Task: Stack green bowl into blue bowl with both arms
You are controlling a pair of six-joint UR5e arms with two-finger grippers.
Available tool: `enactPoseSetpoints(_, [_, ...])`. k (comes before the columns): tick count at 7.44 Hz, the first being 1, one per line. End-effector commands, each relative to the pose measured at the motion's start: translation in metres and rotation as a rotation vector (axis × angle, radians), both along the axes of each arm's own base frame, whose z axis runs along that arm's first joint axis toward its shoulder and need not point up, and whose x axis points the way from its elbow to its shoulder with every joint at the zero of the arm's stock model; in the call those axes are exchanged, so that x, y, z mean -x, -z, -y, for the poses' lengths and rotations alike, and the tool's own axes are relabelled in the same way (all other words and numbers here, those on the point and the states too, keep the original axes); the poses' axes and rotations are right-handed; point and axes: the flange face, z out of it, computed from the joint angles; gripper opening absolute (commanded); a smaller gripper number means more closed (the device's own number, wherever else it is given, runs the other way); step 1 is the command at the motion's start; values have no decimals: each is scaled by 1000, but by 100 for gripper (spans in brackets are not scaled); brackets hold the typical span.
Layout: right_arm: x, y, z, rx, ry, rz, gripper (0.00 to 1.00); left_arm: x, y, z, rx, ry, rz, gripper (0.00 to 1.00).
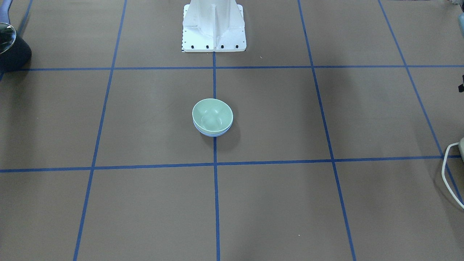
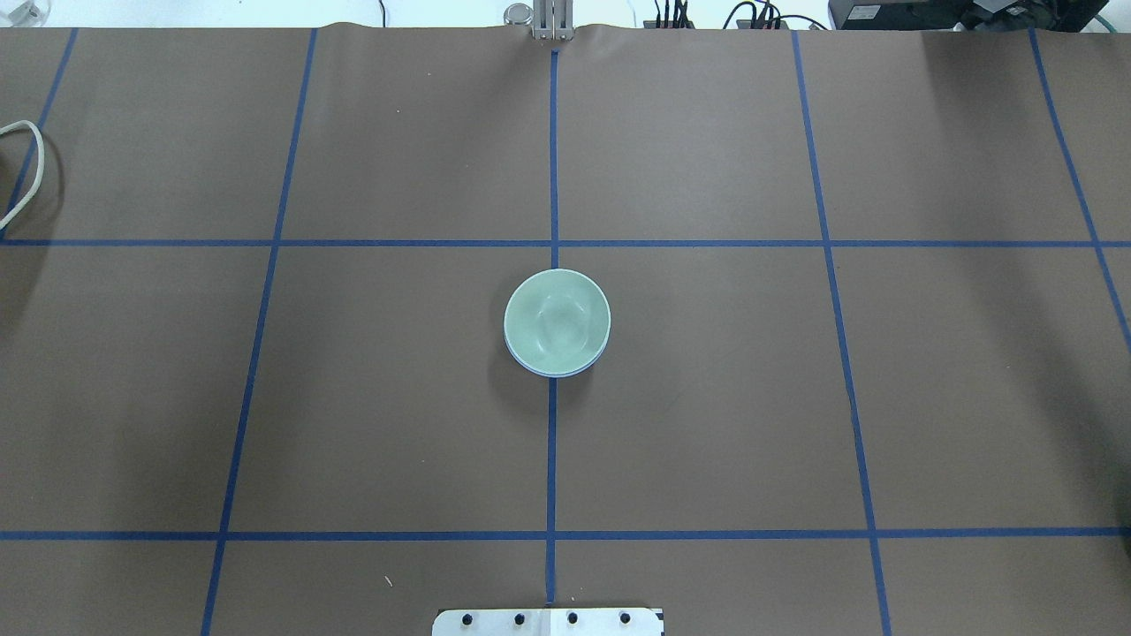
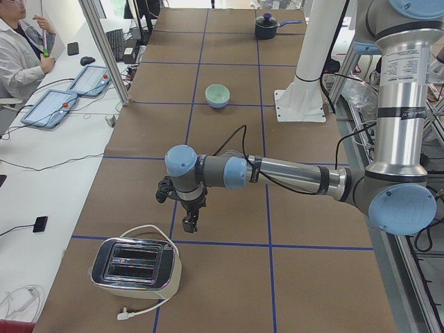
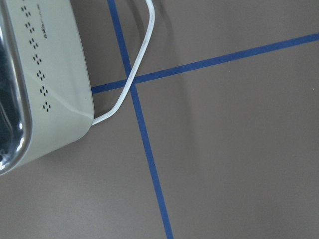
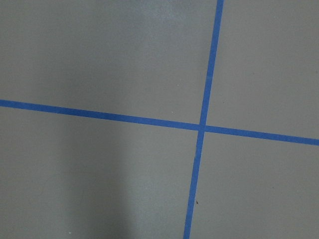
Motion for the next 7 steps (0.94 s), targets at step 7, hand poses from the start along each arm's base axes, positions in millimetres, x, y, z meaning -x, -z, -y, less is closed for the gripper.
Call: enactPoseSetpoints(7, [-3, 6, -23, -8, -10, -1, 100, 21, -19, -1, 31, 10, -5, 99])
